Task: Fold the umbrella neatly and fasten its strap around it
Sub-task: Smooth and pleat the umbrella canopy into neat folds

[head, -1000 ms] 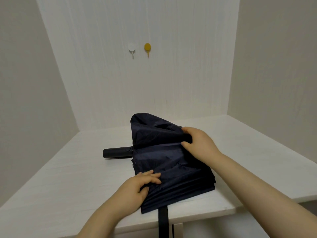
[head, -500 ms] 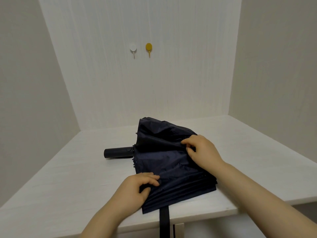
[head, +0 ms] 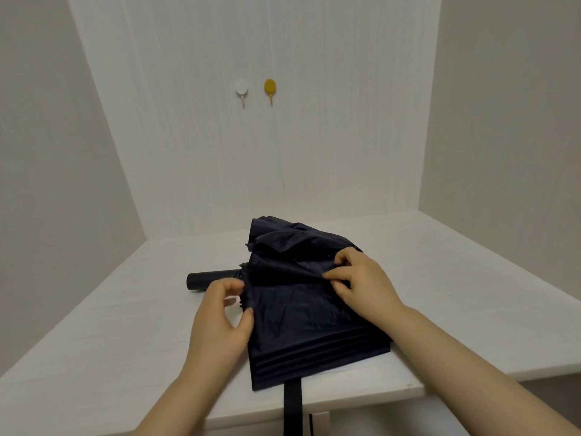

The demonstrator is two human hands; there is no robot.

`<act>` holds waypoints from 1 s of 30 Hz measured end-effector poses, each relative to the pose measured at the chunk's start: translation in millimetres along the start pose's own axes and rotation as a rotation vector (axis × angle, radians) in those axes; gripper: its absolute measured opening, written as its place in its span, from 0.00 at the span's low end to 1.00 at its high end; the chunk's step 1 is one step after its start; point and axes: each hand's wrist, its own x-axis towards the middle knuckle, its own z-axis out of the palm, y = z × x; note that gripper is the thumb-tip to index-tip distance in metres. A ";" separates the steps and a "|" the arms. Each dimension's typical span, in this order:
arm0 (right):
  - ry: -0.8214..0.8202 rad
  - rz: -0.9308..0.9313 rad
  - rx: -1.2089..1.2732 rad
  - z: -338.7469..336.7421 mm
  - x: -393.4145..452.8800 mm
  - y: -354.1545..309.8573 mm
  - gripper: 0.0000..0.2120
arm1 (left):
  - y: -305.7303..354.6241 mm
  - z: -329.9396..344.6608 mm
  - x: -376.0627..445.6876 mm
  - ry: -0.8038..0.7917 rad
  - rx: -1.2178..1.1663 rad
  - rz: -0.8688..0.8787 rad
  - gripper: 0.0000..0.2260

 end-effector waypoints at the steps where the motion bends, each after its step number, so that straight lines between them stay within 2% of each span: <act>1: -0.009 0.010 0.005 -0.5 -0.2 -0.5 0.09 | 2.8 -0.6 1.6 0.006 -0.028 0.005 0.18; 4: -0.037 0.021 0.000 -1.5 -0.6 -1.5 0.10 | 10.0 0.6 9.1 -0.017 -0.046 0.044 0.22; 6: -0.043 0.023 0.004 -1.1 -0.7 -1.3 0.10 | 13.0 4.8 13.3 -0.031 -0.033 0.059 0.22; 9: -0.052 0.033 0.007 -0.3 -2.1 0.0 0.10 | 16.6 13.3 16.7 -0.012 -0.082 -0.005 0.20; 16: -0.026 0.077 0.066 -0.1 -2.7 1.3 0.10 | 11.6 22.0 22.0 0.015 -0.207 -0.094 0.04; 17: -0.019 0.089 0.085 -0.8 -2.2 0.7 0.10 | 8.4 23.1 22.3 0.017 -0.208 -0.097 0.06; 20: 0.002 0.120 0.129 -2.4 0.8 -1.4 0.11 | -1.7 25.5 23.2 0.041 -0.134 -0.052 0.22; 21: 0.000 0.130 0.124 -2.8 2.6 -2.1 0.11 | -2.7 25.8 23.8 0.055 -0.110 -0.045 0.23; 24: -0.028 0.183 0.099 -5.1 10.2 -4.8 0.12 | -1.8 25.8 23.8 0.067 -0.089 -0.047 0.19; 30: -0.125 0.318 0.012 -5.8 26.4 -11.0 0.13 | -2.9 26.0 22.0 0.063 -0.181 -0.079 0.19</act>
